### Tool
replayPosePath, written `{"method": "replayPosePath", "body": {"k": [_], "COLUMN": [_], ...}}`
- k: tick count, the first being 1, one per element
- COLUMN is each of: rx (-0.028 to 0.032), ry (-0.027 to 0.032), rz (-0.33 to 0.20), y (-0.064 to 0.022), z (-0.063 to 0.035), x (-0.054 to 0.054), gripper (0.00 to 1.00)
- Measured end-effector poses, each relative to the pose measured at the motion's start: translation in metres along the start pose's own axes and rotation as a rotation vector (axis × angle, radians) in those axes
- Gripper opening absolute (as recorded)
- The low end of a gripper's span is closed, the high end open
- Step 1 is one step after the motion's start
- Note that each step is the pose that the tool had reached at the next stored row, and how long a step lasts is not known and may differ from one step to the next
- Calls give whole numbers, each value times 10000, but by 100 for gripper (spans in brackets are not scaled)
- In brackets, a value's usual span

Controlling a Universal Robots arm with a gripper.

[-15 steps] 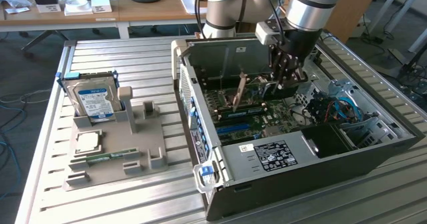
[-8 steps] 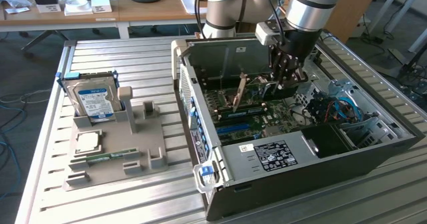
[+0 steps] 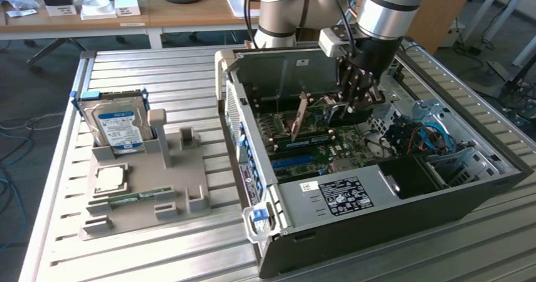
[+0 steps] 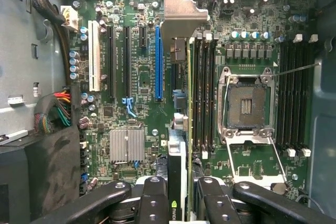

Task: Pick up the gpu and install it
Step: 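Insert the gpu into the slot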

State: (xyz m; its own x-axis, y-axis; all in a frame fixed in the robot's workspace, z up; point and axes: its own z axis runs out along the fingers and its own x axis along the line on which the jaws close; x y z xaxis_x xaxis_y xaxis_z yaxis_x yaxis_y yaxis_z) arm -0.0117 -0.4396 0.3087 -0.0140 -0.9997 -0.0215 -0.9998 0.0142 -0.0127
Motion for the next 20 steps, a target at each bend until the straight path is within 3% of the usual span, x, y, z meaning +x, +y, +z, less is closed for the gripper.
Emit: {"method": "replayPosePath", "body": {"k": [20], "rx": [15], "ry": [0], "rz": [-1], "y": [36], "z": [4], "x": [1], "gripper": [27]}}
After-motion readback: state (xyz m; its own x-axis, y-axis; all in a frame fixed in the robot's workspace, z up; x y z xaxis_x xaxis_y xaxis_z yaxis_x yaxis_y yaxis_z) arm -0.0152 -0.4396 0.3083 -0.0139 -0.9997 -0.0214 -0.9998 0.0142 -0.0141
